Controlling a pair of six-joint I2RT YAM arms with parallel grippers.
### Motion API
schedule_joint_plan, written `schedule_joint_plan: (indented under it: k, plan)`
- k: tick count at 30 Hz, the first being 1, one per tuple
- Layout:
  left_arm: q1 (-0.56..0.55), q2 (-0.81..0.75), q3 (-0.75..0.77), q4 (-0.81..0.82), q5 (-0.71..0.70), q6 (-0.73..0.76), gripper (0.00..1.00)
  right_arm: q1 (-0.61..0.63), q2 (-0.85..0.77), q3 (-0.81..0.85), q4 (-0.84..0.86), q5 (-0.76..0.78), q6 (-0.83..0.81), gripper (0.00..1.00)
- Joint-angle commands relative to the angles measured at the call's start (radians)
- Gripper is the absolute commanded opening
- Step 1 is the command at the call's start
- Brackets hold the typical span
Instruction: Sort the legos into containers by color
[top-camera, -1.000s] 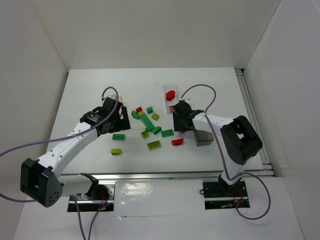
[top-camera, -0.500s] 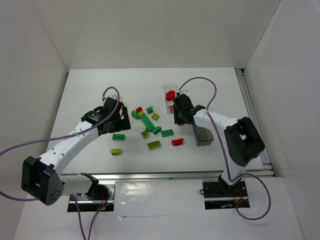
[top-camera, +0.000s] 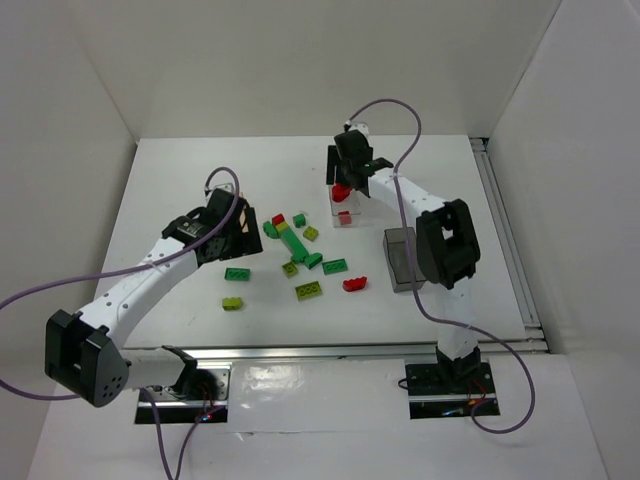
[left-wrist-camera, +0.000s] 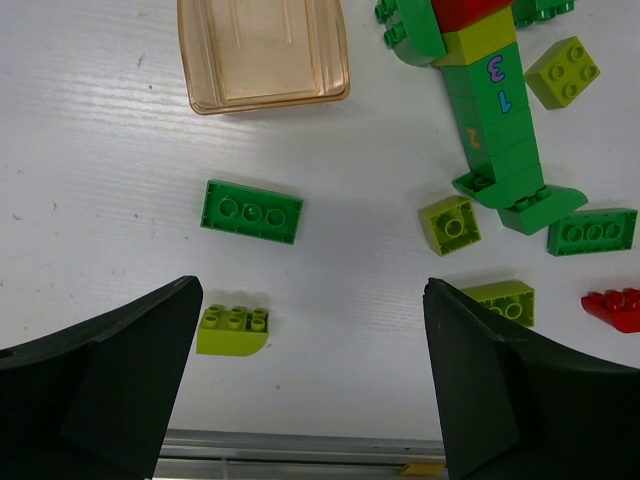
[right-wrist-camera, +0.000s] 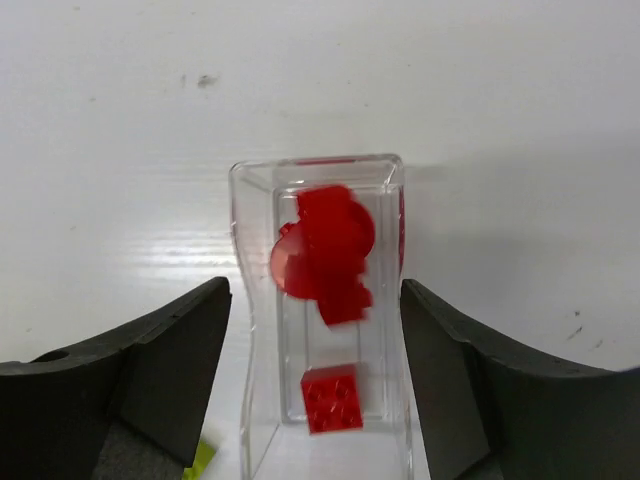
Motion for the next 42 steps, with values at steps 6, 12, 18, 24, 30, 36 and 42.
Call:
schedule_joint_plan:
  k: [6, 12, 18, 24, 30, 36, 42]
  plan:
    - [-0.003, 0.000, 0.065, -0.019, -0.018, -0.010, 1.00, 0.001, -0.139, -0.093, -0.019, 0.042, -0.004, 0.72]
    - [-0.003, 0.000, 0.056, -0.019, -0.018, -0.010, 1.00, 0.036, -0.520, -0.584, 0.043, -0.069, 0.100, 0.76]
    - [-0.012, 0.000, 0.045, -0.019, -0.008, -0.020, 1.00, 0.111, -0.657, -0.803, -0.012, -0.164, 0.113, 0.96]
    - [-0.012, 0.011, 0.036, -0.010, 0.002, -0.020, 1.00, 0.173, -0.611, -0.852, -0.017, -0.169, 0.122, 1.00]
    - [-0.012, 0.011, 0.026, -0.010, 0.002, -0.020, 1.00, 0.226, -0.554, -0.861, -0.008, -0.141, 0.113, 1.00]
    - [-0.012, 0.020, 0.026, -0.010, 0.002, -0.029, 1.00, 0.248, -0.499, -0.852, 0.003, -0.100, 0.123, 1.00]
    - [-0.012, 0.020, 0.017, -0.001, 0.002, -0.029, 1.00, 0.270, -0.470, -0.843, -0.006, -0.064, 0.133, 0.88]
